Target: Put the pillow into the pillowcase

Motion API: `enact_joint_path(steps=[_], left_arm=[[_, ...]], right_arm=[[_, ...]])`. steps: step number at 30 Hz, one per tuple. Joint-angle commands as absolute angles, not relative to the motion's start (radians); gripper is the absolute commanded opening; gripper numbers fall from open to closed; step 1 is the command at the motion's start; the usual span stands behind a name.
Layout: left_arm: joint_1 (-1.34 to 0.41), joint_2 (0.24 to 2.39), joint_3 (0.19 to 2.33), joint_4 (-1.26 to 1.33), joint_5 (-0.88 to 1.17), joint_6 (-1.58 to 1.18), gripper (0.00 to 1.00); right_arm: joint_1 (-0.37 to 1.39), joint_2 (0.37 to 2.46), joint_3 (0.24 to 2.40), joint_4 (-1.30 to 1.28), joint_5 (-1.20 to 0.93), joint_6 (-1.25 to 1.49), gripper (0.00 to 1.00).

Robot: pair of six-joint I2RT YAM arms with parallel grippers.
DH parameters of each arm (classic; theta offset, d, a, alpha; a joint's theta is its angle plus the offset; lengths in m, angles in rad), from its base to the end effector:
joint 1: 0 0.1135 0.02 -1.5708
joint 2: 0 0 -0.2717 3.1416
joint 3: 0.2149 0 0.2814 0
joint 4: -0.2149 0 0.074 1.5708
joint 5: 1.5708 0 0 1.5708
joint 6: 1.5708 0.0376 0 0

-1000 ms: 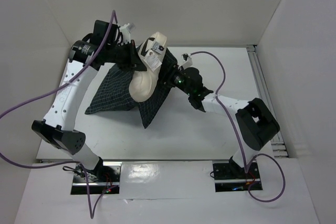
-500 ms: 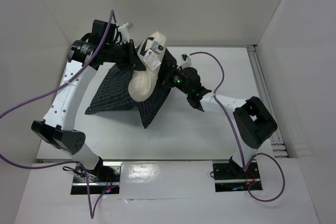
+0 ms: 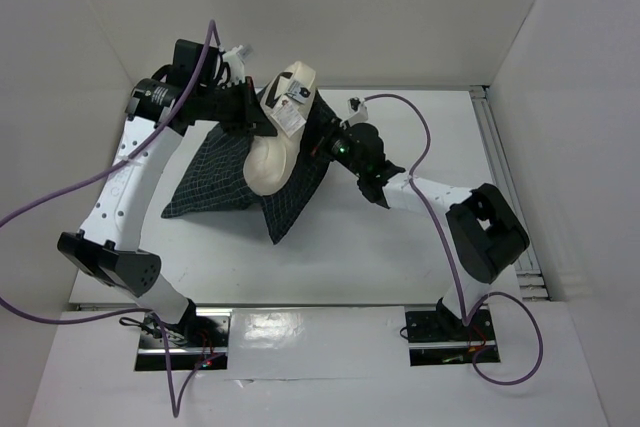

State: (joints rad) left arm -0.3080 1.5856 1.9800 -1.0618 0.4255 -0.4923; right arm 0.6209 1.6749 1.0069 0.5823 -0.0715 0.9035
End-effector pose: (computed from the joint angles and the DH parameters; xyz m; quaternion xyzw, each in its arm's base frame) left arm 0.3191 -0.1178 0.4792 0.0109 0.8842 -0.3412 0.3189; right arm 0.3338 0.2421 0.2510 0.0798 0.7323 0.4857 0.4706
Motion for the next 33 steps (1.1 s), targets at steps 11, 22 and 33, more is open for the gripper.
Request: enact_joint_path(steps=[11,22,33], left_arm=[[-0.298,1.532,1.953,-0.983,0.451,-0.46,0.0],[-0.298,1.532,1.933,-0.983,0.42,-0.46,0.0],[-0.298,1.532,1.931,-0.974,0.443,-0.469,0.0]], right_arm=[[0.612,1.644,1.066,0.603,-0.072,0.888,0.22],[0.583,1.502,0.947,0.445,0.087,0.879,0.06],[0.515,1.538,0.983,0.39,-0.126,0.827,0.1]])
